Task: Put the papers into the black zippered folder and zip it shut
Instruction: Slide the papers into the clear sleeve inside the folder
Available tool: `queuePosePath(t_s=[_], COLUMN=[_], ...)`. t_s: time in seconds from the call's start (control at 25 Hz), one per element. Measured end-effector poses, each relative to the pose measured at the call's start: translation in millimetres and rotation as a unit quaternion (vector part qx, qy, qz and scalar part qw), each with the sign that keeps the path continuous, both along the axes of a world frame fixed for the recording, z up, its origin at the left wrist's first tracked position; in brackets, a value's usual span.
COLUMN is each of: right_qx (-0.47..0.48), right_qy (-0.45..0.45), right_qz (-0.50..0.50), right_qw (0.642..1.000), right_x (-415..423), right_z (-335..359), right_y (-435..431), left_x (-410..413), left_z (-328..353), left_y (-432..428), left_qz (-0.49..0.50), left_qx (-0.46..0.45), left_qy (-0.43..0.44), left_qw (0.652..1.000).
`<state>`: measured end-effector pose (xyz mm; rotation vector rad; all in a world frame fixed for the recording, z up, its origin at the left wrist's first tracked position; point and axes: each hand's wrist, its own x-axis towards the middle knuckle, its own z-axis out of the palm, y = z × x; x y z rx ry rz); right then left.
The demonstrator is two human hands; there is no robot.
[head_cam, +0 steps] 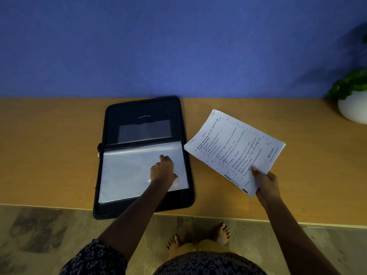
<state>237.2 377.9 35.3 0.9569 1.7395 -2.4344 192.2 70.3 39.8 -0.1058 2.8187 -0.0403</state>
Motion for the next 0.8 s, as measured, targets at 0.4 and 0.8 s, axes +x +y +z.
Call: queuePosePath(t_s=[0.4, 0.8], right_qx=[0.072, 0.016], right_qy=[-0.018, -0.090], right_qz=[0.032, 0.082], right_qw=[0.997, 0.992], right_x=[-8.7, 19.0], right_z=[-1.6, -25.4], right_y=[-60.7, -59.5], left_x=[-5.2, 22.9], left_z=[4.1, -10.0], left_y=[4.2, 17.2], left_qz=[-0.019, -0.007], left_qx=[-0.032, 0.179], left_qy=[0.018, -0.018], left_qw=[0.999, 0.984])
